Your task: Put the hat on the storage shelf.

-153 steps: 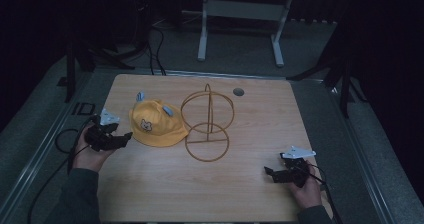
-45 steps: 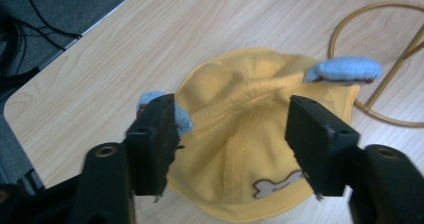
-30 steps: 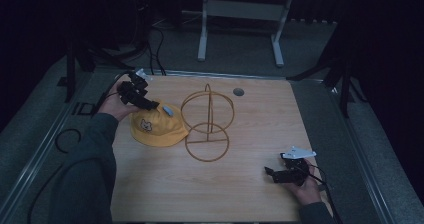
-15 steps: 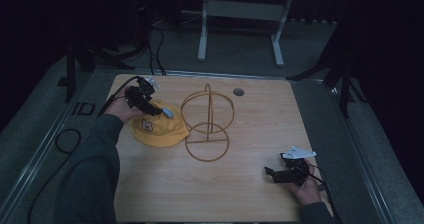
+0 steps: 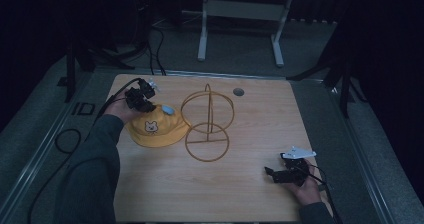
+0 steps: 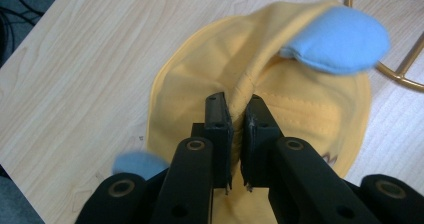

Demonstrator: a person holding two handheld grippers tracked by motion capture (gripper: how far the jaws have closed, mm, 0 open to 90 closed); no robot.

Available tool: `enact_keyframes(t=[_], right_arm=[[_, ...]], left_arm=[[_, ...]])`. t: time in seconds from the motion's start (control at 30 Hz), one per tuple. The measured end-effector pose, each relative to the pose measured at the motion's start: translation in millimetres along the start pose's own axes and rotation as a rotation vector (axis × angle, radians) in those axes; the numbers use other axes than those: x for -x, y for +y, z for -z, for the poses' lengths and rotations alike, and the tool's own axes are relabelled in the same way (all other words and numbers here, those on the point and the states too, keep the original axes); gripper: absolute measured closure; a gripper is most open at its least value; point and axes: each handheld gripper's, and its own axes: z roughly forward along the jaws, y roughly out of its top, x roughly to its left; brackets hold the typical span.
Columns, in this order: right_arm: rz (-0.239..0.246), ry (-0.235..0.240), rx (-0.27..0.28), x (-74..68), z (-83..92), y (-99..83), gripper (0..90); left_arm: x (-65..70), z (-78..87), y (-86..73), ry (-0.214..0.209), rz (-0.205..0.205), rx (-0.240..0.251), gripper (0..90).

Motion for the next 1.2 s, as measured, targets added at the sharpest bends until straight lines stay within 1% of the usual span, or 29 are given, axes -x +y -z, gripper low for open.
enact_keyframes(t=[0.17,0.33,0.37,0.4,0.43,0.57,0.63,0.73,0.93,1.03,1.2], right_arm=[[0.000,0.000,0.000,0.0,0.0,0.0,11.1],[0.000,0.000,0.000,0.0,0.0,0.0,11.1],[0.000,0.000,0.000,0.0,0.0,0.0,11.1],[0.000,0.000,0.000,0.0,0.0,0.0,11.1],[0.000,0.000,0.000,0.0,0.0,0.0,11.1],[0.000,0.000,0.000,0.0,0.0,0.0,11.1],[0.000,0.000,0.000,0.0,0.0,0.0,11.1],[0.000,0.000,0.000,0.0,0.0,0.0,11.1],[0.000,0.000,0.000,0.0,0.1,-0.1,11.1],[0.000,0.000,0.000,-0.1,0.1,-0.1,11.2],[0.000,0.000,0.000,-0.1,0.1,-0.1,11.1]], left_arm=[[-2.9,5.9,-1.8,-0.013,0.007,0.002,84.4],[-8.0,16.5,-6.0,-0.029,0.028,0.009,84.5],[-8.0,16.5,-6.0,-0.029,0.028,0.009,84.5],[-10.2,20.4,-7.8,-0.035,0.041,0.012,84.5],[-10.2,20.4,-7.8,-0.035,0.041,0.012,84.4],[-15.0,29.3,-12.3,-0.035,0.048,0.007,84.4],[-15.0,29.3,-12.3,-0.035,0.048,0.007,84.4],[-17.7,36.8,-15.9,-0.046,0.066,0.021,84.4],[-16.6,47.5,-19.1,-0.053,0.061,0.023,84.4],[-16.8,52.6,-18.7,-0.043,0.052,0.014,84.4],[-18.5,61.6,-17.0,-0.044,0.053,0.031,84.4]])
